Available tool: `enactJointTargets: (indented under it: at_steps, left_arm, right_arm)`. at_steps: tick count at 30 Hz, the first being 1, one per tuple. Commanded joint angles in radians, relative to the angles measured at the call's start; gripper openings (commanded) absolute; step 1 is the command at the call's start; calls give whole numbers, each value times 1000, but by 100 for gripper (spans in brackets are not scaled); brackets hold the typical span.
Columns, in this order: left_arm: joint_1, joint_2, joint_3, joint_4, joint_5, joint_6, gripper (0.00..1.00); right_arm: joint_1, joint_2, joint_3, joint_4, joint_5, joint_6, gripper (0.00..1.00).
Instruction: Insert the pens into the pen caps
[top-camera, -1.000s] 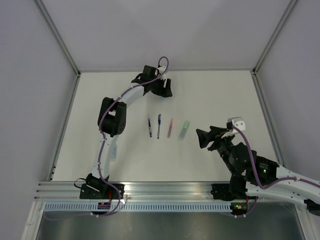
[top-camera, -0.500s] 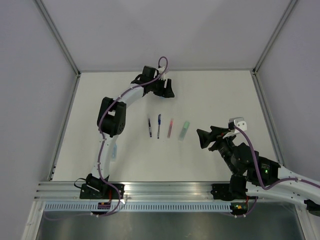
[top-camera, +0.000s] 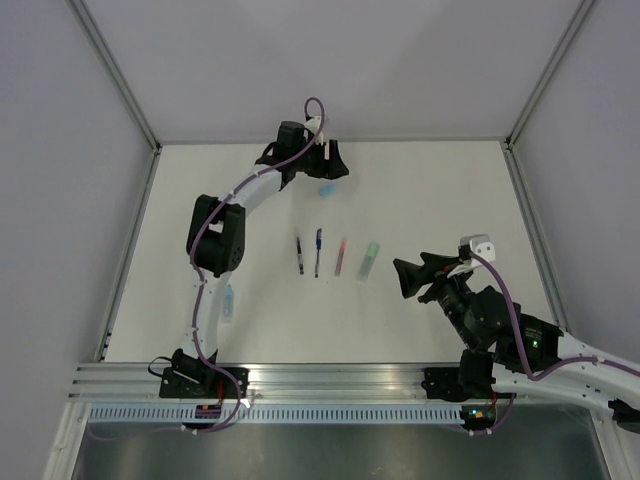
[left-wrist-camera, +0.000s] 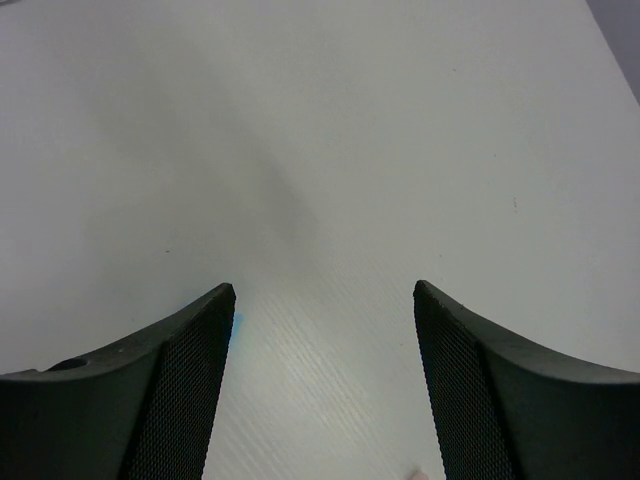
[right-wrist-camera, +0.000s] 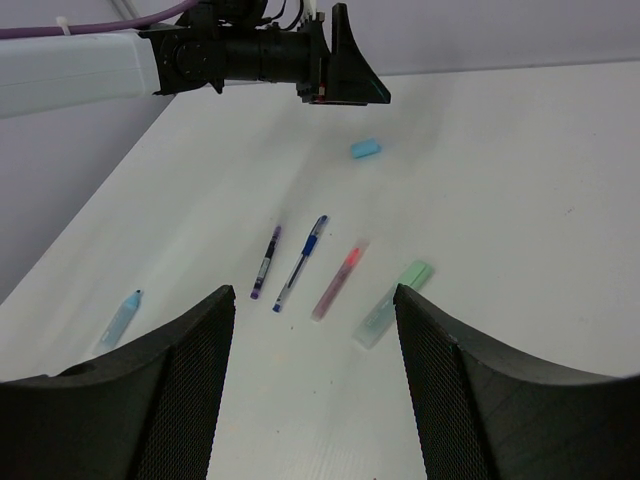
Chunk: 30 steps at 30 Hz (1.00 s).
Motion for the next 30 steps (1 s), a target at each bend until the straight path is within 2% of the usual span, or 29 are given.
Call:
enactJointTargets:
  at_steps: [1,9,18,26,30]
  left_arm:
    - [36,-12,-29,99,-68,-123,77]
    - [62,43,-16,72,-103,-232,78]
    - [62,127,0,109,-23,-380,79]
    - [53,127,-75,201,50,-433,78]
    - [16,94,-162,242,92,-447,77]
  right_arm:
    - [4,-20,17,-1,-9,-13,71]
    - [4,-20,17,1,-21,-10,71]
    - [3,-18,20,1,-43,-4,71]
    - [3,-24,18,4,-46,-6,71]
    - [3,-10,15,13,-38,-9,71]
